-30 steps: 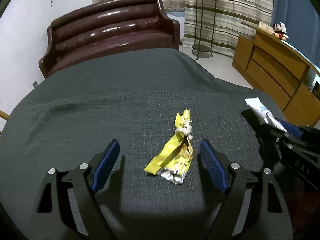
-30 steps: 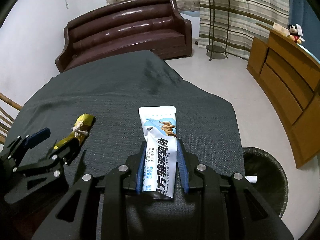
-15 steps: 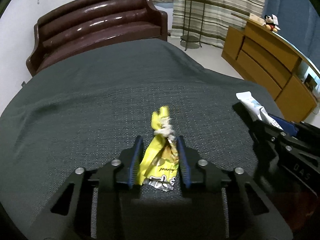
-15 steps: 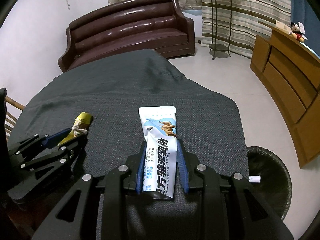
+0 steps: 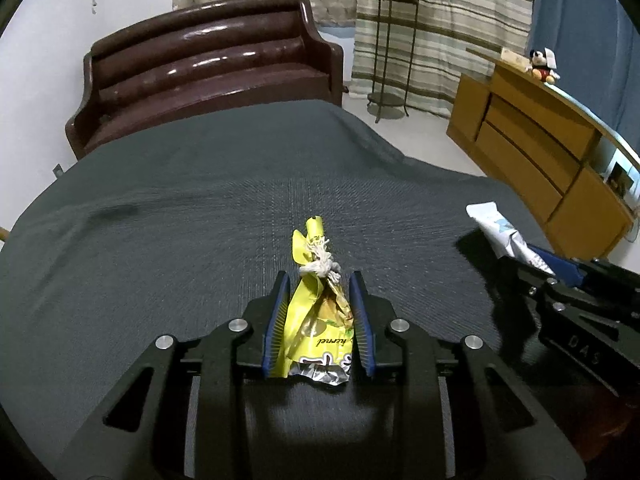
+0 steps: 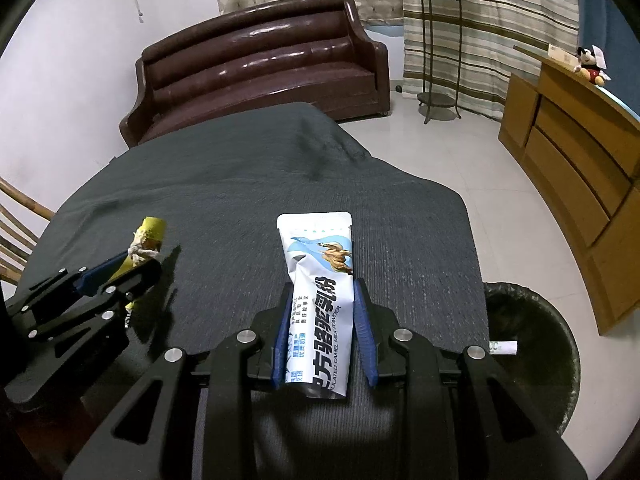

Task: Collect trash
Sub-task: 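Grasp the yellow wrapper with the left tool while the right tool holds the packet, then carry the packet and yellow wrapper over the black bin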

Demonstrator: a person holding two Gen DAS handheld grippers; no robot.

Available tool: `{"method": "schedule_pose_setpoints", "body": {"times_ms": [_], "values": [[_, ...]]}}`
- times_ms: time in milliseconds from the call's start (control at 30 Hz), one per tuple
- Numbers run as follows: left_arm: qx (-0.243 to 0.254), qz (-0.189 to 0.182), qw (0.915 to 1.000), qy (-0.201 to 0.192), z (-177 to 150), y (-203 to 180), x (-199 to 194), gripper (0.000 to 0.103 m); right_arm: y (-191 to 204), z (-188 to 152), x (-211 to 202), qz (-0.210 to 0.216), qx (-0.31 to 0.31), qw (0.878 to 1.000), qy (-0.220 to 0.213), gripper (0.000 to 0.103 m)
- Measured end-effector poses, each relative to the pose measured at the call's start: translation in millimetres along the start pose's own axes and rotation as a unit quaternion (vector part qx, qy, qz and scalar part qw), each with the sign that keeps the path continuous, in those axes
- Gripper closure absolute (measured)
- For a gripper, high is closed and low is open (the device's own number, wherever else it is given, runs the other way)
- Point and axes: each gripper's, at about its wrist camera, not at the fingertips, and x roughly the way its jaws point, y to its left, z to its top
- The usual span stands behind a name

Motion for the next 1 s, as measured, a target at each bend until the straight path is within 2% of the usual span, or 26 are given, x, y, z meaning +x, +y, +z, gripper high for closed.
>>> {"method": "schedule_pose_setpoints", "body": {"times_ms": [567,1000], "values": [[-0.008,-0.006,0.9992,-0.038,-25,-30,-58,0.073,-9,-30,-44,-0.010,0.002,1.000,-0.021,0.073],[0.004,-0.015,0.9975,-0.069,-34,-65,-89,0.073,-33,-47,-76,-0.029,0.011,0.999,-0.037,0.073]]}}
